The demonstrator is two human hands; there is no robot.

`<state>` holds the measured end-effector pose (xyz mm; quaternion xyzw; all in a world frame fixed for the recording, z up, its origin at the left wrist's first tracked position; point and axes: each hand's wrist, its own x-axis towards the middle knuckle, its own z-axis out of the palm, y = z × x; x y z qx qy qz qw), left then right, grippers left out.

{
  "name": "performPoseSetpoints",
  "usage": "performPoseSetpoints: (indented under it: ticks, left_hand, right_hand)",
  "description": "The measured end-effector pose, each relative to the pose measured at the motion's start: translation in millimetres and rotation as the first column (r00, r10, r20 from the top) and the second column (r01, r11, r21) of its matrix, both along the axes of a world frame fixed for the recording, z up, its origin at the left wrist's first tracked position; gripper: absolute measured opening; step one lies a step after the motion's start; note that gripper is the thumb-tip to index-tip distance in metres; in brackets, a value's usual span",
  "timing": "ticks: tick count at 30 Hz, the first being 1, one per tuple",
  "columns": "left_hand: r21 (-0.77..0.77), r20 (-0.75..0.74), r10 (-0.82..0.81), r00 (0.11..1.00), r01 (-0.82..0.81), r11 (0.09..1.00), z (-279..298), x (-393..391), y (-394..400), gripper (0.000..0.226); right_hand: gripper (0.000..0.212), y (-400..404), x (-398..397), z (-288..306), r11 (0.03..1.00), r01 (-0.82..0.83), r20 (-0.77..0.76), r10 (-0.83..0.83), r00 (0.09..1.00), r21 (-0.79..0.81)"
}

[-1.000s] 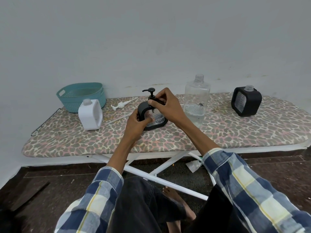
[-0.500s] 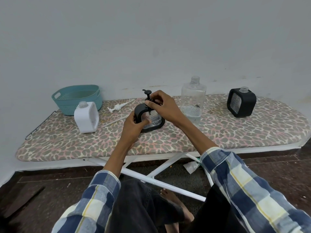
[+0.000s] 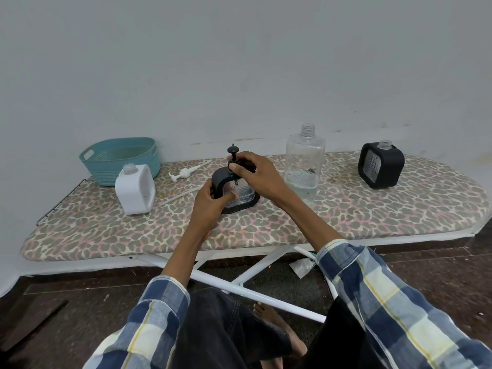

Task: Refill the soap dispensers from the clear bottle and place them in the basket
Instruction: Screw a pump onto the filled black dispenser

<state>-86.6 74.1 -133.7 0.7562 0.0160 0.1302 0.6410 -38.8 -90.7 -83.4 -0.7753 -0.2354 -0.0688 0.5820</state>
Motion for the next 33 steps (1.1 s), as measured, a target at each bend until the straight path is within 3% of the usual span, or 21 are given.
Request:
performPoseSetpoints:
  ticks: [3,12,18,21,29,33]
  left_hand:
    - [0.002,0.004,0.001,1.0,-0.001,1.0,0.1,-0.1,-0.3,0.055]
    - [0.013,0.013,0.016,1.0,-0.016,1.0,-0.4,-0.7,-1.4,0.051]
    - [-0.04,0.004,-0.018,1.0,0.018,0.999,0.2,-0.9,-0.9,0.051]
    - [-0.039,0.011,-0.045,0.999,0.045,0.998,1.4,-1.9,-0.7,0.051]
    - [-0.031,0.042,-0.003,0.999,0.004,0.999,2.0,-3.0,-0.9,0.058]
    - [-0.043,0.041,-0.03,0.999,0.032,0.999,3.6,-3.6,-0.2,0.061]
  right_hand:
    - [0.029,-4.7,0.1,2.5,0.998,-0.057,-0.028,0.057,0.998,0.009]
    - [0.025,13.8,-7.5,1.2,0.991,0.136,0.011,-0.136,0.991,0.013]
    - [0.031,-8.2,-2.1,13.4,0.992,-0.113,-0.052,0.11,0.993,-0.058]
    - [0.029,-8.8,0.2,15.4,0.985,-0.141,-0.028,0.139,0.99,-0.096]
    - [0.017,17.5,-10.7,4.4,0.977,0.214,0.066,-0.211,0.975,-0.028]
    - [0.022,16.6,-10.7,2.6,0.979,0.2,0.055,-0.198,0.979,-0.029]
